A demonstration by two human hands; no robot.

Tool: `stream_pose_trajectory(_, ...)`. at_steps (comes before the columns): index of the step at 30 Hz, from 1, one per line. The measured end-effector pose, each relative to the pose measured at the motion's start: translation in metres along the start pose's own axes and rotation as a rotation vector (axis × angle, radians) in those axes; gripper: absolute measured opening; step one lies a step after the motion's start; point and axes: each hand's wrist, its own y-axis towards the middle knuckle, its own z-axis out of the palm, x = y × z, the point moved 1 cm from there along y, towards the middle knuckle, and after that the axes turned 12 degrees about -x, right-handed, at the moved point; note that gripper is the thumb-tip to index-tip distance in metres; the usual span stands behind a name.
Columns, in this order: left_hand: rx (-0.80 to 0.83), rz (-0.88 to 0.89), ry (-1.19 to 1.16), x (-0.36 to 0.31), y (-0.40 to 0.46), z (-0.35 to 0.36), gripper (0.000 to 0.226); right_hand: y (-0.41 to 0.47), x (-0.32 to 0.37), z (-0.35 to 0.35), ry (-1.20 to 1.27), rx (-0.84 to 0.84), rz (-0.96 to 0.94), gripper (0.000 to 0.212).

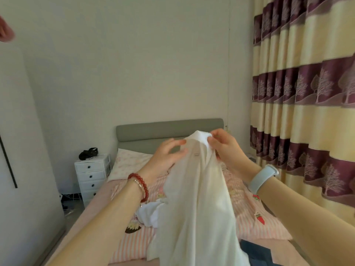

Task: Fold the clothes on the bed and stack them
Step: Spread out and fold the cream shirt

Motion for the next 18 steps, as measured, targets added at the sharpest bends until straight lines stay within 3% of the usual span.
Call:
stream_pose_trajectory(4, 0.185, -0.086, -0.074, 0.032, -0.027, 0.018, 0.063, -0.004, 0.022, -0.011, 0.173, 0.089, 0.125, 0.019)
stream_pose_trajectory(6, 0.25, -0.063, 0.005, 0.039, -0.037, 0.031, 0.066, -0.012, 0.032, -0.021, 0.222, 0.14, 0.165, 0.021)
stream_pose_trajectory(8, 0.265, 0.031, 0.103, 0.042, -0.044, 0.04, 0.065, -0.023, 0.037, -0.032, 0.214, 0.178, 0.181, 0.022)
stream_pose_trajectory(11, 0.274, 0.047, 0.044, 0.041, -0.053, 0.051, 0.082, -0.041, 0.038, -0.049, 0.176, 0.188, 0.196, 0.022)
stream_pose_trajectory(13, 0.329, 0.015, 0.065, 0.039, -0.058, 0.059, 0.07, -0.054, 0.037, -0.059, 0.163, 0.17, 0.206, 0.022)
stream_pose_trajectory(15, 0.382, 0.009, 0.108, 0.031, -0.071, 0.064, 0.016, -0.066, 0.038, -0.072, 0.139, 0.15, 0.197, 0.02)
stream_pose_trajectory(18, 0.22, 0.161, 0.162, 0.024, -0.089, 0.065, 0.04, -0.085, 0.038, -0.11, -0.208, 0.171, 0.029, 0.022)
